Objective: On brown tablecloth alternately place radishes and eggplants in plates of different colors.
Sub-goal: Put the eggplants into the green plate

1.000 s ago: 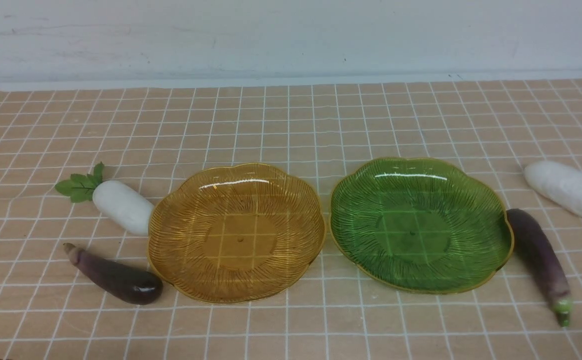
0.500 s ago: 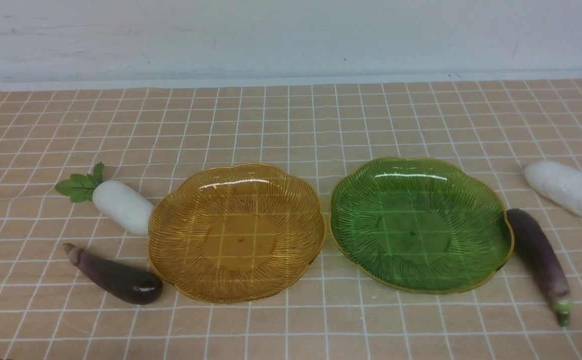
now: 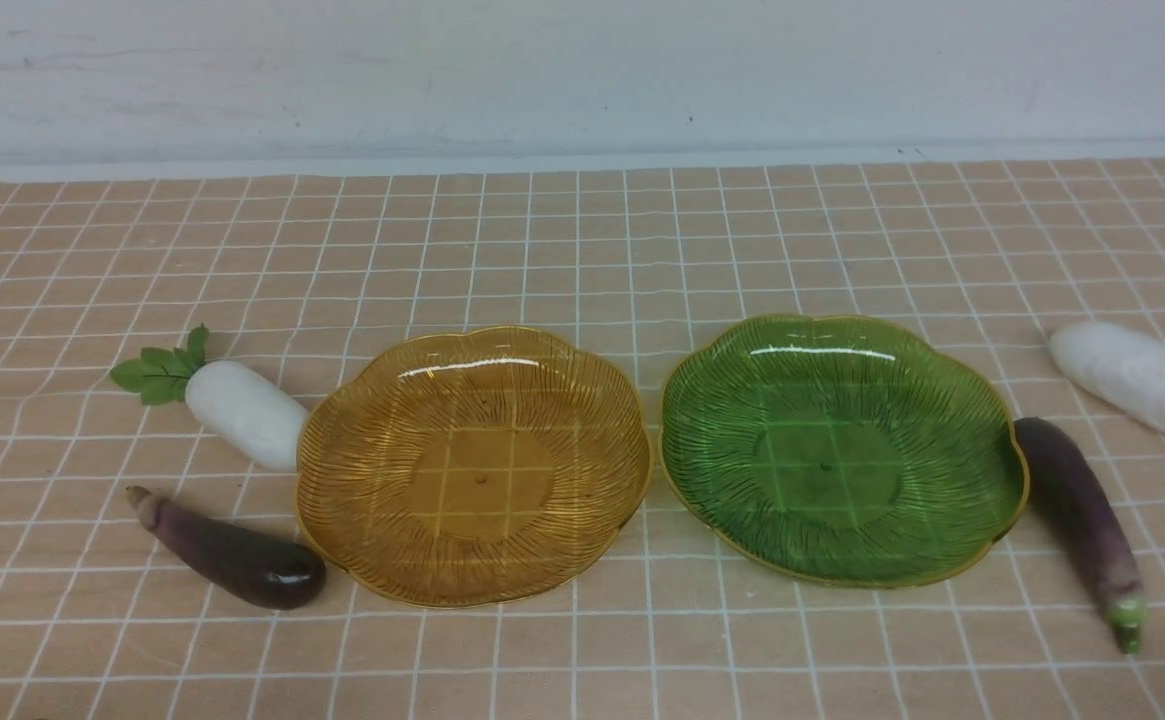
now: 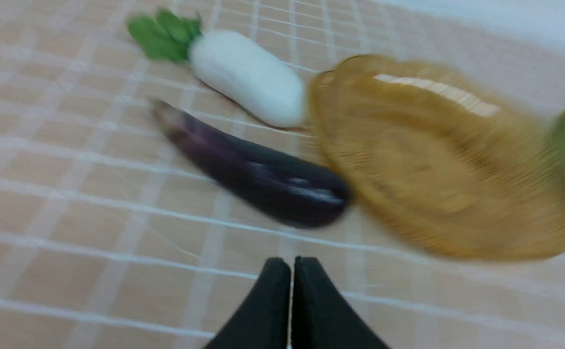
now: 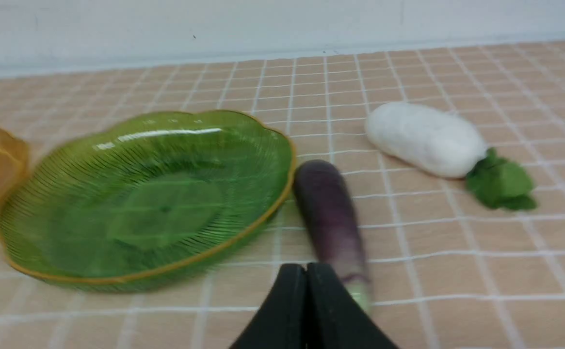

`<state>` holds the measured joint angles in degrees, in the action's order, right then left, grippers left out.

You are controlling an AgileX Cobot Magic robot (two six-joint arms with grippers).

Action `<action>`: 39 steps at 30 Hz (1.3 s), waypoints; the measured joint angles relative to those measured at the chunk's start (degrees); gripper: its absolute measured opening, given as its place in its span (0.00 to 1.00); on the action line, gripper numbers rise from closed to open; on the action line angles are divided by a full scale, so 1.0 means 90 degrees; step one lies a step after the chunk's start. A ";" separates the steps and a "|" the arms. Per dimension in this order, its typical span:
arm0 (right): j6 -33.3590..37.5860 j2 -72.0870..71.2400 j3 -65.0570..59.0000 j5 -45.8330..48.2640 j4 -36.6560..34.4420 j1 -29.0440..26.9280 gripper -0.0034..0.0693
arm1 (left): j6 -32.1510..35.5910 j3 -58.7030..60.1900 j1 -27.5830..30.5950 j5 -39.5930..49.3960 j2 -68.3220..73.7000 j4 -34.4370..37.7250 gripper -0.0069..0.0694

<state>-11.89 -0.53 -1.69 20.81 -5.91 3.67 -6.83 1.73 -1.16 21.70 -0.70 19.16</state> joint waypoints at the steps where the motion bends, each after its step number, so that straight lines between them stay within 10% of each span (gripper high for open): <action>1: -0.0241 0.0000 0.0000 -0.0041 -0.0362 0.0000 0.02 | -0.0334 0.0000 0.0000 0.0008 0.0000 0.0452 0.09; 8: -0.1129 0.0000 -0.0007 -0.0291 -0.2764 0.0000 0.02 | -0.1298 0.0000 0.0000 -0.0008 0.0000 0.3192 0.09; 14: -0.0456 0.0000 0.0220 -0.0426 -0.3379 0.0000 0.02 | -0.0907 -0.0106 -0.0005 0.0021 0.0000 0.3770 0.09; 19: 0.1040 0.0934 0.2409 0.1068 -0.2267 0.0000 0.02 | -0.0251 -0.1443 -0.0024 0.1056 0.0790 0.3024 0.09; 28: 0.0596 0.5025 0.4210 0.3613 0.0204 0.0000 0.06 | -0.0048 -0.3270 -0.0024 0.3376 0.3542 0.0458 0.10; 39: 0.0599 0.8515 0.5557 0.3226 0.0984 0.0000 0.61 | -0.0003 -0.3389 -0.0024 0.3409 0.4041 -0.0079 0.40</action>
<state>-6.49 76.10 48.32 49.84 2.94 3.67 -6.86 -28.77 -1.38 52.38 35.67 18.45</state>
